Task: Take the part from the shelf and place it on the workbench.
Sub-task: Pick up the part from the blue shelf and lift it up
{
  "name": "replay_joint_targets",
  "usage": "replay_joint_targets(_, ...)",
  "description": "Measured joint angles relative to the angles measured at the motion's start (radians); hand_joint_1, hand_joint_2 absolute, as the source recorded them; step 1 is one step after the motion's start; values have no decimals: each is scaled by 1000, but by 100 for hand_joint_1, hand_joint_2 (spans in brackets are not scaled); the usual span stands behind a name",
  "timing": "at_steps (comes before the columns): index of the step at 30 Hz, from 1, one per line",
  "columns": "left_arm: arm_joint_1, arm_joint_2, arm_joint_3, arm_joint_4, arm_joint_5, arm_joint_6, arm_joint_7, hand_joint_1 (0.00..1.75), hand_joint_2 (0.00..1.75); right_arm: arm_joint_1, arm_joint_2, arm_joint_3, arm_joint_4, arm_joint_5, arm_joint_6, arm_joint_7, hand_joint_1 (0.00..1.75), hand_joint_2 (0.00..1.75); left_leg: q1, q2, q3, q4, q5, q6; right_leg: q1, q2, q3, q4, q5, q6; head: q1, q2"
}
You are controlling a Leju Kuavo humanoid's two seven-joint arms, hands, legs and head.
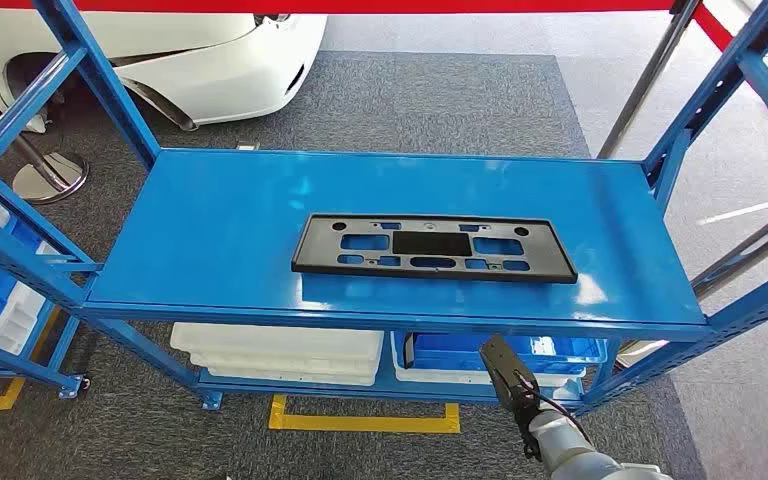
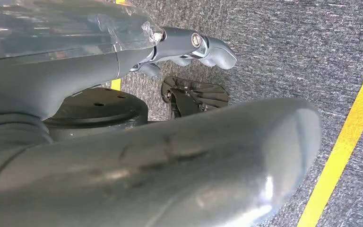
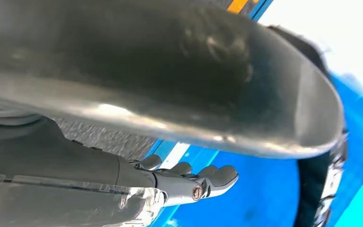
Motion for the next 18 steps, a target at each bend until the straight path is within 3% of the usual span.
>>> replay_joint_targets(18, -1, 0, -6, 2, 9, 8, 6, 0, 0, -4, 9, 9, 11, 0, 17, 49, 0, 0, 0, 0, 0, 0, 0, 0, 0, 0, 0, 0, 0, 0, 0, 0)
